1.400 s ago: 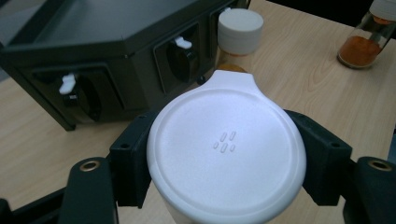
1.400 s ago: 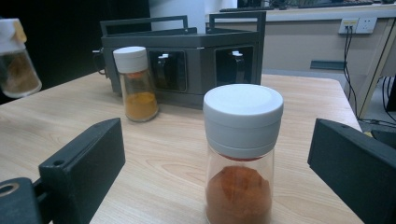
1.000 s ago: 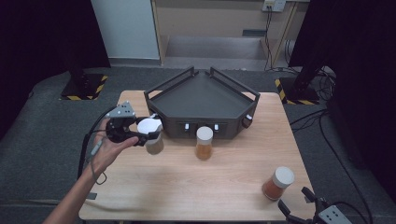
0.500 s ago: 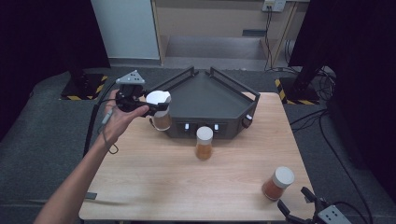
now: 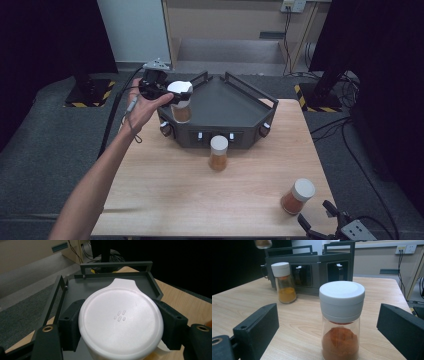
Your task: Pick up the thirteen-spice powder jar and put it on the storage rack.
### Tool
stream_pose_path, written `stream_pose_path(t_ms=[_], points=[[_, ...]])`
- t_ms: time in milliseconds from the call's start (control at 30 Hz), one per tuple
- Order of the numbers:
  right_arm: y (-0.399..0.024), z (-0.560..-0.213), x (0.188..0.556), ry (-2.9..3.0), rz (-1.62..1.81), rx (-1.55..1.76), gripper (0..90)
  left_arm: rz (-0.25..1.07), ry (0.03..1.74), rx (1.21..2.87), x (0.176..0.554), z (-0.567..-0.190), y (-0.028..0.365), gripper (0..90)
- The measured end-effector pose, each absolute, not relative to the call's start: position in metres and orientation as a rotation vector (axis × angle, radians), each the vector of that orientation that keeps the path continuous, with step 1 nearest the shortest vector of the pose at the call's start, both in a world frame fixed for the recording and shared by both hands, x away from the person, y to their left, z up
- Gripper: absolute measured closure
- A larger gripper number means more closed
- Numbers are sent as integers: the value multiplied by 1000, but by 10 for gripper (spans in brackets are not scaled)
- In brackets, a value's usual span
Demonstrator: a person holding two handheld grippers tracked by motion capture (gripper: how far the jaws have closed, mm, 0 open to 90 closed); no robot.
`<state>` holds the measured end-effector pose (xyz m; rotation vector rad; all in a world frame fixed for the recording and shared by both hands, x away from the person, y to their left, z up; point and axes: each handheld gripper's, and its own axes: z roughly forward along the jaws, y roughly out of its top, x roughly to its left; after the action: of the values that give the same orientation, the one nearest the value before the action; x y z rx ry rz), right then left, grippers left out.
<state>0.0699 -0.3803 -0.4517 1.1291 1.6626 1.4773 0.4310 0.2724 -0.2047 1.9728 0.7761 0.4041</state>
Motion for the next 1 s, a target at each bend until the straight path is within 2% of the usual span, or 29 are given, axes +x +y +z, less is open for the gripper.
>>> stream_pose_path(t_ms=[433,567,1000], points=[[-382,-452,71,1665,1482,1126,43,441,920,1903,462,-230,246,298],[-382,-452,71,1661,1484,1123,43,481,931,1945,467,-231,235,298],[-385,-454,72,1652,1498,1140,47,431,1003,1933,482,-244,234,298]])
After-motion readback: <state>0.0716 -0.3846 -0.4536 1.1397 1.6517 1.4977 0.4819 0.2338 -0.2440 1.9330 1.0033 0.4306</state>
